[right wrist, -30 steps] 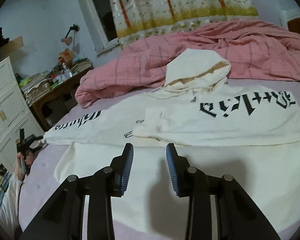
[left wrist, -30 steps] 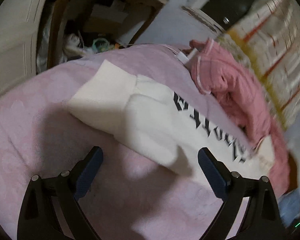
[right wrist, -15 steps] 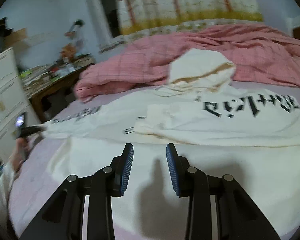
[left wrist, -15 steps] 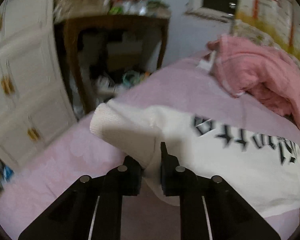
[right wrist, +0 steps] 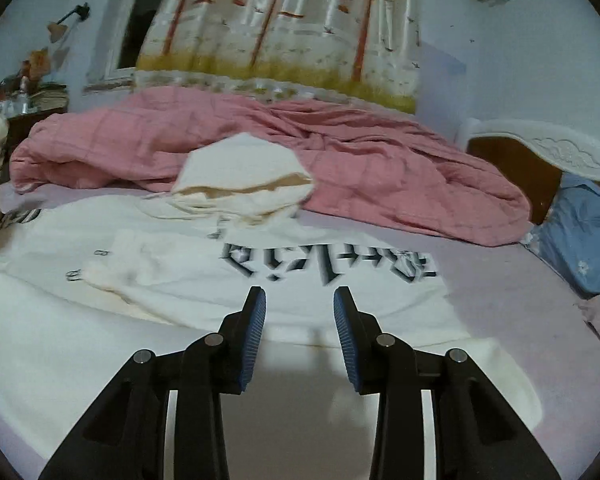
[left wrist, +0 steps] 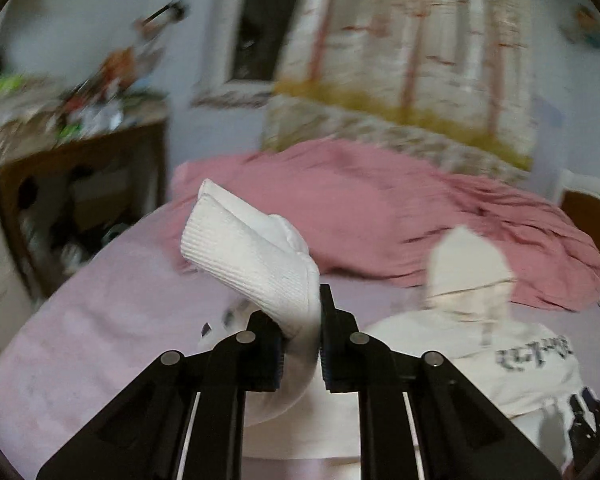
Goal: Fold large clothes
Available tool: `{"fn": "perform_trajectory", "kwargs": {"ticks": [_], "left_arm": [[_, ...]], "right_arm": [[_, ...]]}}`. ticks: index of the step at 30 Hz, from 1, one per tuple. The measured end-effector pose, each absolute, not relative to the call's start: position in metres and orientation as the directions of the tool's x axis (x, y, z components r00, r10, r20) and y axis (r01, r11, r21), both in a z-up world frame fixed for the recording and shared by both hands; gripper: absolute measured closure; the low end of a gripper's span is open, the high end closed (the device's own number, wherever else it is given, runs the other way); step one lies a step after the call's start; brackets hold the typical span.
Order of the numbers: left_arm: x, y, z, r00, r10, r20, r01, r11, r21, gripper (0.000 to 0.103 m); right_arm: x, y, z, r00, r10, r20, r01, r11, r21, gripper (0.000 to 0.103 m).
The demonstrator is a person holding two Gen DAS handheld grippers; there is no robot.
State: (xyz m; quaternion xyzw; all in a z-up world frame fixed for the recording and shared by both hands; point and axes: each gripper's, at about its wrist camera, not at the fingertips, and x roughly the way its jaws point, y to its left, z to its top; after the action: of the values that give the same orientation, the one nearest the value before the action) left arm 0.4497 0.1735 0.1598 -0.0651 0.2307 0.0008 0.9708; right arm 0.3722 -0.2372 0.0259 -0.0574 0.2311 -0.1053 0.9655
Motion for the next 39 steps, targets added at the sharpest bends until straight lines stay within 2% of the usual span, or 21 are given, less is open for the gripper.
{"fn": "perform_trajectory", "kwargs": {"ticks": [3, 9, 15, 19, 26, 27, 29, 30, 31, 39], "left_arm": [[0.445, 0.11, 0.18, 0.902, -0.107, -0.419, 0.05, 0.988, -0.146, 0.09], [0.452, -0.001, 0.185, 0.887, -0.205, -0.414, 0.169, 0.978, -0.12, 0.09], [0.457, -0.09, 0.151, 0.839, -0.331, -0.432, 0.292, 0.944, -0.155, 0.09], [0.472, -0.135, 0.122, 0.819, -0.31, -0.483, 0.3, 0.949, -0.101, 0.09], [0.498, -0.168, 0.079, 0.781, -0.373, -0.502, 0.333, 0.927, -0.171, 0.09], [0.498, -0.17, 0.071, 0.771, -0.382, -0.509, 0.335, 0.924, -0.186, 0.084], [0.5, -0.169, 0.057, 0.742, -0.417, -0.526, 0.349, 0.909, -0.228, 0.055], [0.498, -0.166, 0.052, 0.742, -0.411, -0.529, 0.343, 0.912, -0.227, 0.032], [0.495, -0.163, 0.05, 0.755, -0.393, -0.525, 0.332, 0.919, -0.211, 0.025], [0.459, -0.088, 0.055, 0.812, -0.273, -0.516, 0.302, 0.953, -0.028, 0.024]], "right_arm": [[0.375, -0.27, 0.035, 0.864, -0.196, -0.464, 0.193, 0.98, -0.053, 0.065], [0.373, -0.311, 0.049, 0.87, -0.309, -0.385, 0.305, 0.95, -0.073, 0.065], [0.371, -0.361, 0.057, 0.879, -0.174, -0.445, 0.271, 0.948, 0.165, 0.065], [0.373, -0.377, 0.056, 0.869, -0.22, -0.442, 0.319, 0.934, 0.162, 0.065], [0.382, -0.394, 0.048, 0.856, -0.205, -0.475, 0.329, 0.924, 0.194, 0.065], [0.38, -0.394, 0.047, 0.855, -0.205, -0.477, 0.331, 0.923, 0.195, 0.065], [0.381, -0.394, 0.046, 0.853, -0.201, -0.482, 0.328, 0.925, 0.194, 0.065], [0.383, -0.392, 0.045, 0.852, -0.198, -0.484, 0.323, 0.927, 0.19, 0.065], [0.383, -0.39, 0.044, 0.852, -0.197, -0.485, 0.319, 0.93, 0.184, 0.065], [0.392, -0.368, 0.039, 0.85, -0.145, -0.506, 0.241, 0.962, 0.129, 0.065]]}}
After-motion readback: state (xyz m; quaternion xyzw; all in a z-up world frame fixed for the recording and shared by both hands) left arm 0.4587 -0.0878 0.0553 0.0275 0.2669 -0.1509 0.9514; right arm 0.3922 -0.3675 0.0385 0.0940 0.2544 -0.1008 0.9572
